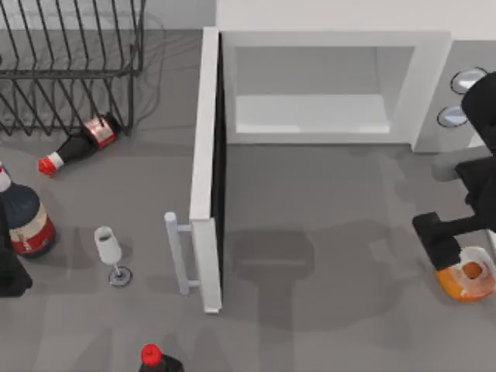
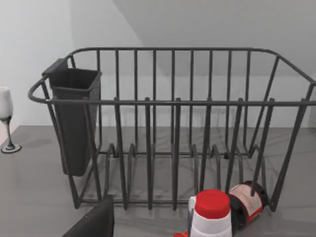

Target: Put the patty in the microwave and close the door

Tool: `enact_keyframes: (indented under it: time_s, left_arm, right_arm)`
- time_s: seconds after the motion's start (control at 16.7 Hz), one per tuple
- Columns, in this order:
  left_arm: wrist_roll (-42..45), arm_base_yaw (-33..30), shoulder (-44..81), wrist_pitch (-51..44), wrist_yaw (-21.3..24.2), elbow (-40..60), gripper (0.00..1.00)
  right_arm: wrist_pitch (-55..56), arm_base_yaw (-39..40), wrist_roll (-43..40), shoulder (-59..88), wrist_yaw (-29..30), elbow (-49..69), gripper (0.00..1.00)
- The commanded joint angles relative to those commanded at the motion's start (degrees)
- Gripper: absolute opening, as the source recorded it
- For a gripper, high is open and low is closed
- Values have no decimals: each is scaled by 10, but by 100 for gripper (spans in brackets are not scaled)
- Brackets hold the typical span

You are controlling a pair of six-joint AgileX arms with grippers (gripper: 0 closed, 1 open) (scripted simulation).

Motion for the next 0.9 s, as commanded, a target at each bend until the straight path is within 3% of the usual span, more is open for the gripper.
enact_keyframes:
  time_s: [0.36,0.66,0.9]
  left_arm:
    - [0,0,0,0,0,0,100]
    - [0,0,0,0,0,0,100]
    - [0,0,0,0,0,0,100]
  right_arm:
    - [135,1,2,67,0,-64,100]
    - [145,1,3,73,0,-69,100]
    - [145,1,3,73,0,-69,70]
